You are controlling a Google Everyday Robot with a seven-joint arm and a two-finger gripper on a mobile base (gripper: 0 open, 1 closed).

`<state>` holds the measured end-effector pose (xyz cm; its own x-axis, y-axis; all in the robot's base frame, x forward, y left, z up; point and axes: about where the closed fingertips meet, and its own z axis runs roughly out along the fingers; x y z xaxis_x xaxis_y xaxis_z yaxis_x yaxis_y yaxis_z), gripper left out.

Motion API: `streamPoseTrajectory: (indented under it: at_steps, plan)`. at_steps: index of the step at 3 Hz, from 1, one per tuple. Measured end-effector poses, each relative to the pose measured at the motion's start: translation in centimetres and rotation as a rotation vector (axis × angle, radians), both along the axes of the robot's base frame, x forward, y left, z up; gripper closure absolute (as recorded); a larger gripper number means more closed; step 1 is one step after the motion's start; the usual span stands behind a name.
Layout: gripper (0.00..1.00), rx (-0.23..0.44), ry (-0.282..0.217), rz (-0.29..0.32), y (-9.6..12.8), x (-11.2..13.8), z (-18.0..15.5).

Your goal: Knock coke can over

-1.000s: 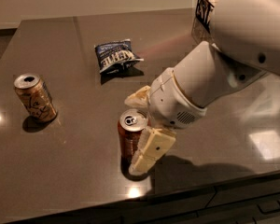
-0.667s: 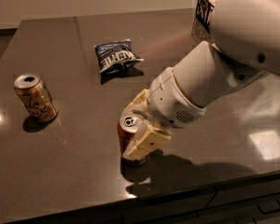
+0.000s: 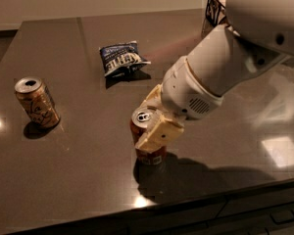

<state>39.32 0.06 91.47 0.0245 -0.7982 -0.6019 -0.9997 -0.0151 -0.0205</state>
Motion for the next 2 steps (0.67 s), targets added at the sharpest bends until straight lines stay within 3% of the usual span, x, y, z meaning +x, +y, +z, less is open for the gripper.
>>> streamPoseTrajectory:
  at_steps: [1,2]
  plan:
    - [1.0,-0.099,0.007,-0.034,-1.3,1.3,1.6]
    - [1.0,-0.29,-0.002,-0.027,-3.1,2.5,1.8]
